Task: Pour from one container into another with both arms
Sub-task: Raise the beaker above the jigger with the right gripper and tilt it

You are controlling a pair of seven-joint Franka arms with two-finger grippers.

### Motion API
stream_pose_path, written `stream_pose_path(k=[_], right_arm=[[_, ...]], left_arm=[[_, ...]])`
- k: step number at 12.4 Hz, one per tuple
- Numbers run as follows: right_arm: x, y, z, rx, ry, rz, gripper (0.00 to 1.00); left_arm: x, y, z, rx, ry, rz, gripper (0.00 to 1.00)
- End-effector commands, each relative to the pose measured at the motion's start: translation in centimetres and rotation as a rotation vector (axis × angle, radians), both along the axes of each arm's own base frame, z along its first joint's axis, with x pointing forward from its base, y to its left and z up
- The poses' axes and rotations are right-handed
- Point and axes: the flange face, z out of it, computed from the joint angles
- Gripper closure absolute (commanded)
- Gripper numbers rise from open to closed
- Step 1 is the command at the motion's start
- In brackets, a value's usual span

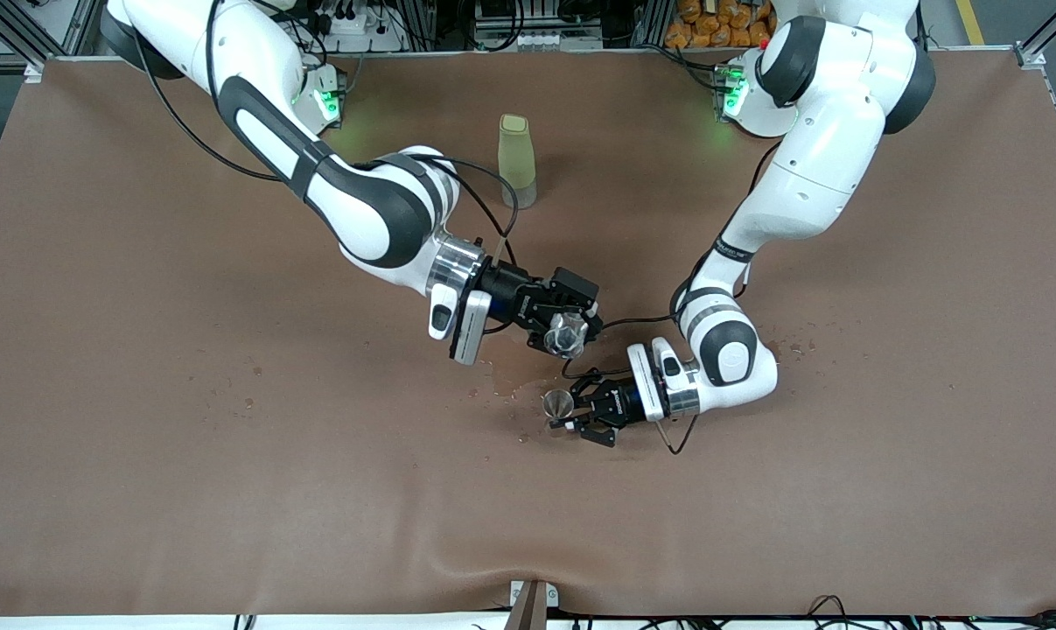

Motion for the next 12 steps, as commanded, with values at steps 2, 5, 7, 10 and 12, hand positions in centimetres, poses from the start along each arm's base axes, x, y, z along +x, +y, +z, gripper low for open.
stream_pose_path(k=[2,5,7,10,12], right_arm=[[-1.0,0.3,-0.1,0.003,0.025,0.017,1.0],[-1.1,0.5,-0.4,0.047,0.11,0.039,1.0],[-0.9,0.5,-0.6,0.037,0.141,0.064,1.0],[-0.7,0.6,-0.8,0.064,0.18,0.084,1.0],[-0.8,1.0,-1.0,0.089,0.234,0.101,1.0]], left_arm=[[-1.9,0.7,0.3,-0.017,0.065,-0.038,1.0],[-2.1,1.6,0.3,-0.017,0.074,-0.034,1.0],[-2.5,2.0,0.4,-0.017,0.078,-0.047,1.0],[-2.9,2.4,0.1,-0.009,0.082,-0.052,1.0],[-3.0,2.4,0.5,-0.01,0.082,-0.054,1.0]])
